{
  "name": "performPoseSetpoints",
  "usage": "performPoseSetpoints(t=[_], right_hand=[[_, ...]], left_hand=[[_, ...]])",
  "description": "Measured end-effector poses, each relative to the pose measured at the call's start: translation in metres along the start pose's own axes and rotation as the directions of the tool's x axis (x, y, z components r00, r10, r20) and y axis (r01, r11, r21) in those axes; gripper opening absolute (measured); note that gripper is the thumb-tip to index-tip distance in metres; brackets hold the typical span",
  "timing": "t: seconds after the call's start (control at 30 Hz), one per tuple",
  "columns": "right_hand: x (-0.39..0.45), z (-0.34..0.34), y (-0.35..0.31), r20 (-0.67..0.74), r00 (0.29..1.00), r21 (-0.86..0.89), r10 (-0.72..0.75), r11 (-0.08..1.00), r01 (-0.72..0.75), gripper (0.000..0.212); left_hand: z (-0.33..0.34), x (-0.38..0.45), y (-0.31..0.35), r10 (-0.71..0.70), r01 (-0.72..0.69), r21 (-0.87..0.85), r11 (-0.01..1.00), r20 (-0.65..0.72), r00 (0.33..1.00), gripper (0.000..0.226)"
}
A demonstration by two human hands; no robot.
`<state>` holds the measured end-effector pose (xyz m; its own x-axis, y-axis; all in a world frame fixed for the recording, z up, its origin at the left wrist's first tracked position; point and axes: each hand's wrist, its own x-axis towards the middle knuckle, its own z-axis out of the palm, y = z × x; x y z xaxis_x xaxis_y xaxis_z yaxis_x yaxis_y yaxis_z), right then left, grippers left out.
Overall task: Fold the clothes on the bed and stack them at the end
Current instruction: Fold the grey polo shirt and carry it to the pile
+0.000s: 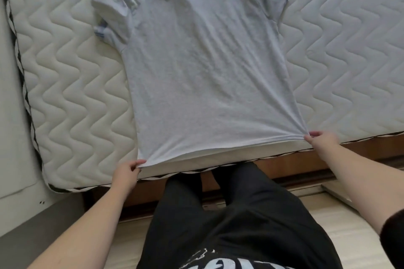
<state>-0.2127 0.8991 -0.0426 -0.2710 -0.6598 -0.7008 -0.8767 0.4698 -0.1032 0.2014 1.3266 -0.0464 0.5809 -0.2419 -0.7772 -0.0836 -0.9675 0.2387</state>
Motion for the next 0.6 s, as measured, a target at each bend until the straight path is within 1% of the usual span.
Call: performPoseSetpoints(t=[0.07, 0.23, 0.27, 0.33, 0.4, 0.47, 0.5, 0.6], right_hand=[[0.000, 0.006, 0.002, 0.003, 1.000, -0.042, 0.007, 0.999, -0.007, 0.030], [0.004, 0.020, -0.003, 0.014, 1.000, -0.161, 0.027, 0.987, -0.024, 0.023], [0.005, 0.022, -0.005, 0.011, 0.999, -0.179, 0.036, 0.983, -0.033, 0.022], [0.003, 0.025, -0.008, -0.019, 0.998, -0.199, 0.056, 0.978, -0.059, 0.024], [-0.002, 0.029, -0.014, -0.083, 0.994, -0.197, 0.074, 0.976, -0.089, 0.033], [-0.012, 0.036, -0.028, -0.141, 0.990, -0.190, 0.033, 0.980, -0.060, 0.037], [-0.017, 0.041, -0.038, -0.160, 0.987, -0.194, -0.024, 0.981, -0.007, 0.038], [-0.033, 0.061, -0.073, -0.164, 0.946, -0.261, -0.280, 0.937, 0.232, 0.042]], left_hand=[[0.006, 0.004, -0.002, -0.031, 0.030, 0.032, 0.999, 0.037, 0.999, 0.027], [0.014, 0.016, 0.000, -0.104, 0.098, 0.049, 0.994, 0.130, 0.986, 0.035], [0.016, 0.018, 0.002, -0.119, 0.114, 0.043, 0.993, 0.132, 0.984, 0.039], [0.019, 0.023, 0.008, -0.155, 0.153, 0.029, 0.988, 0.092, 0.984, 0.044], [0.019, 0.026, 0.018, -0.171, 0.171, -0.006, 0.985, 0.033, 0.985, 0.037], [0.016, 0.028, 0.033, -0.125, 0.125, 0.005, 0.992, -0.032, 0.992, 0.031], [0.014, 0.030, 0.043, -0.078, 0.080, 0.029, 0.996, -0.071, 0.994, 0.030], [0.009, 0.038, 0.079, 0.145, -0.131, 0.102, 0.986, -0.141, 0.979, 0.033]])
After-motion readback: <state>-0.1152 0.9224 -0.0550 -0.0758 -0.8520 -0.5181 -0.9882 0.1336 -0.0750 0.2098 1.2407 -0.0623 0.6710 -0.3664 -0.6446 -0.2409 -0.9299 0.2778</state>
